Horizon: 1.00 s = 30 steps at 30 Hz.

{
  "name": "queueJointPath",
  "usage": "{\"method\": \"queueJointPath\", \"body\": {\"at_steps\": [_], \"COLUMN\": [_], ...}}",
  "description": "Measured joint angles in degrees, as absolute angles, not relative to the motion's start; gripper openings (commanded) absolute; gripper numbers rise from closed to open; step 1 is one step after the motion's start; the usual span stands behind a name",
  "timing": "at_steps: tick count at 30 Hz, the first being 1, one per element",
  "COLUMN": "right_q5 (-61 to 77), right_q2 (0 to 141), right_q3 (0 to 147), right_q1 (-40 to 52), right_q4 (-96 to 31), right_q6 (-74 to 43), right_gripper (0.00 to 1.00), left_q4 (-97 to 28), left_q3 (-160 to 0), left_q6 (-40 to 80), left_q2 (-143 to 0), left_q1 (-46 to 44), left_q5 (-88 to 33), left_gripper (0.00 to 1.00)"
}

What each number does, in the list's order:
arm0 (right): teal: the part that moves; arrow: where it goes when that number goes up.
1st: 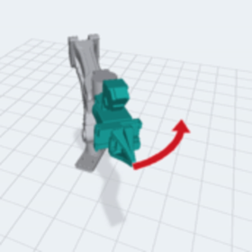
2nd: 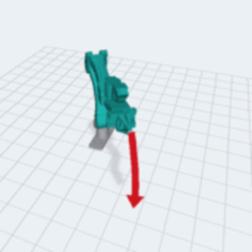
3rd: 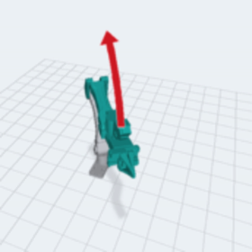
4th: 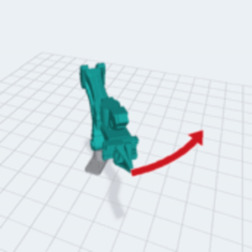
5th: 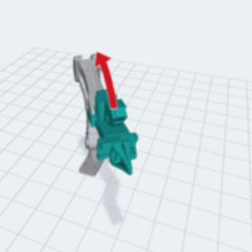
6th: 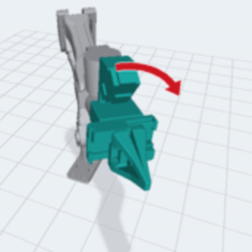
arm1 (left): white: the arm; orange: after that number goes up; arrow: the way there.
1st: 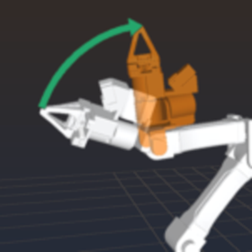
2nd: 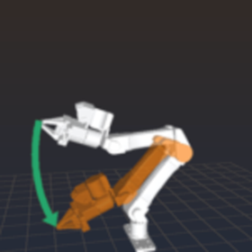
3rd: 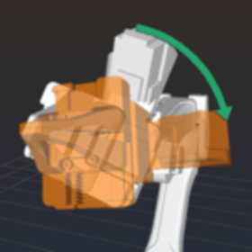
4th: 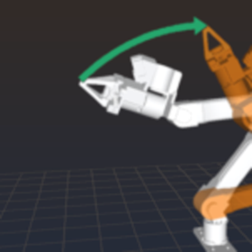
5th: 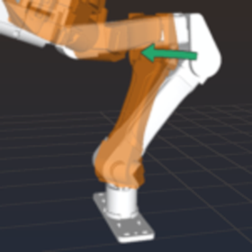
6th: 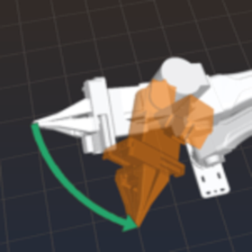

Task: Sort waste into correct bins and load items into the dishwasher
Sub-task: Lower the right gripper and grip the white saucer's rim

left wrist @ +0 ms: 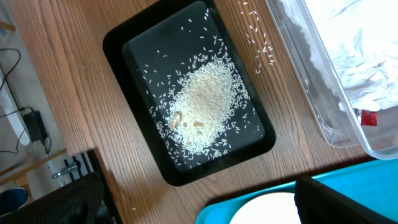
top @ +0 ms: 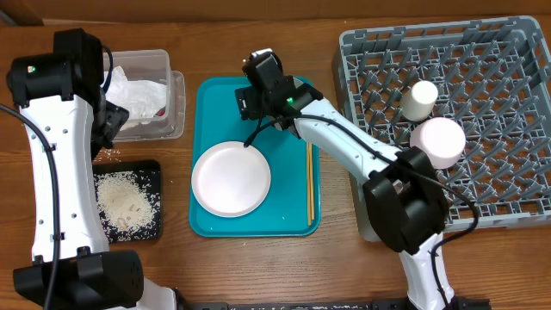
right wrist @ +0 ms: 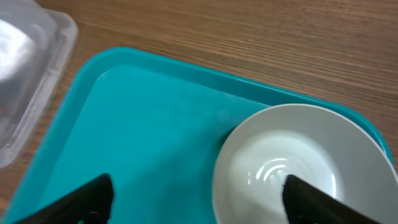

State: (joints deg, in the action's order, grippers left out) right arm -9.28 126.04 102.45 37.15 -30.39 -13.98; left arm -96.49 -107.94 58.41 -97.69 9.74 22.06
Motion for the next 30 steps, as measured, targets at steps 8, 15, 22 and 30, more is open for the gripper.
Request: {"method": "queueJointPath", "body": {"at_steps": [8, 15, 22, 30], "right_q5": [-10.8, -11.0, -11.3, -11.2], "right_q2": [132.1, 132.4, 132.4, 132.4], "right_q3": [102.4, 102.4, 105.2, 108.2], "right_q1": [37.1, 37.1, 37.1, 37.1], "right_q4": [-30.0, -30.2, -34.9, -37.8], "right_q6": [-13.4, -13.6, -14.4, -14.9], "right_gripper": [0.6, 0.4, 0.13, 0.04], "left_q4": [-96.5, -96.5, -96.5, -96.5], "left_q3": [-107.9, -107.9, -107.9, -107.9], "left_q6": [58.4, 58.4, 58.4, 58.4], "left_q2": [-97.7, -97.7, -97.7, -97.7], "left_q1": [9.7, 9.7, 9.7, 9.7], "left_q5": [22.1, 22.1, 22.1, 22.0], "left_gripper": [1.0, 1.0, 1.0, 1.0]}}
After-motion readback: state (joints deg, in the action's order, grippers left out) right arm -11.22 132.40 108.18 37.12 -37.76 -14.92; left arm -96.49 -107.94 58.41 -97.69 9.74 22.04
